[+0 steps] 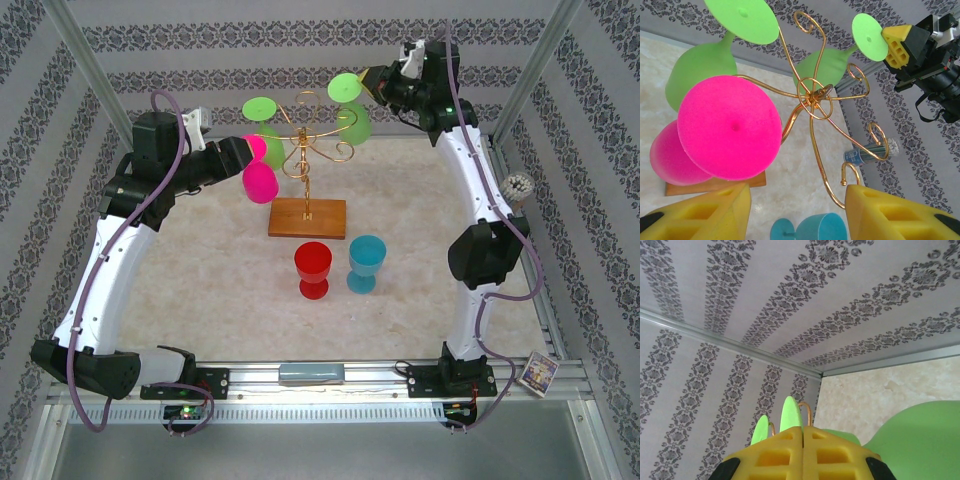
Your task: Take the wine glass off the wine glass rack
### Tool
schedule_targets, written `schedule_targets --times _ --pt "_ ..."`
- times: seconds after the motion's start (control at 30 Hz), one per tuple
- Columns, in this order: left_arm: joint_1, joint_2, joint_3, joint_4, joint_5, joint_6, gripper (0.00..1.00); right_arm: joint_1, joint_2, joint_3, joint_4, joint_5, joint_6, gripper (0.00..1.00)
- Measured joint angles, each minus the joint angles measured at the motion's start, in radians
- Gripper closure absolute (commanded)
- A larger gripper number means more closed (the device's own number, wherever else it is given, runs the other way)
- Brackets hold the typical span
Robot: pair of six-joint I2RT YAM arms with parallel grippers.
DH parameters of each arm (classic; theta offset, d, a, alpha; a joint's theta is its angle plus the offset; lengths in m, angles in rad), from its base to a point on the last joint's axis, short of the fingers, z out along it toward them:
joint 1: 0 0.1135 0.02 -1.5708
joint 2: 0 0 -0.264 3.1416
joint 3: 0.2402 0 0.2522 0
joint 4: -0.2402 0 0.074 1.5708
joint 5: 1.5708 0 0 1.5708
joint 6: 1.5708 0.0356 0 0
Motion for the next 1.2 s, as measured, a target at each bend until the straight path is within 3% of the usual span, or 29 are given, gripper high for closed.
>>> schedule_targets --times 0.3,0.7,1.2 --pt "0.000 -0.031 0.000 -0.052 0.000 0.016 0.47 -0.068 -0.030 -0.042 -0.001 0.005 -0.006 1.00" --pt "0.000 -0.093 0.000 -0.200 -0.006 0.057 0.47 -0.114 -0.199 -0.202 -0.009 0.006 -0.050 1.00" --pt "0.000 -0.210 -0.069 -0.319 -0.008 0.067 0.46 -0.097 -0.586 -0.505 -0.095 0.025 -0.150 1.00"
